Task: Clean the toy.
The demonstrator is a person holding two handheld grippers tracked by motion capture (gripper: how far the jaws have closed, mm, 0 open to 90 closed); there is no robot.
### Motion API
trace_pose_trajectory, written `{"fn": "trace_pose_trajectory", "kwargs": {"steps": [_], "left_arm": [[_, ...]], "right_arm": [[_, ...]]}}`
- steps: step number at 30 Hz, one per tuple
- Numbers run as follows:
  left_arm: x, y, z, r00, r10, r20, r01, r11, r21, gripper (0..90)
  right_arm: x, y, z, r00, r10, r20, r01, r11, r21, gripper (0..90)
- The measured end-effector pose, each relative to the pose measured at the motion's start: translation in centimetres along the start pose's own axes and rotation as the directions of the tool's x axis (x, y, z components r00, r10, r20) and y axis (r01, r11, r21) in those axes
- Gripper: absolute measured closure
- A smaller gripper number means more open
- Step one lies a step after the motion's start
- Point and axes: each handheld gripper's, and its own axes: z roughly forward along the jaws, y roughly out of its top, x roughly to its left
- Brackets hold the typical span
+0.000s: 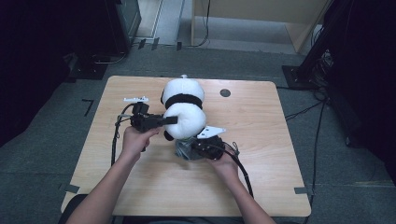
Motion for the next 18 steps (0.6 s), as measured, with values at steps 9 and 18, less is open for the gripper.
{"fn": "trace_pose_trajectory", "kwargs": {"steps": [9, 18], "left_arm": [[0.3, 0.2, -0.9, 0.9998, 0.015, -0.017, -0.015, 0.9999, 0.008, 54.5], [1.5, 0.1, -2.0, 0.9974, 0.019, -0.069, -0.020, 0.9997, -0.017, 54.2]], "right_arm": [[-3.4, -0.7, -1.8, 0.9896, 0.118, 0.083, -0.116, 0.993, -0.024, 77.3], [-6.8, -1.0, -4.0, 0.9674, 0.231, 0.104, -0.230, 0.973, -0.015, 76.7]]}}
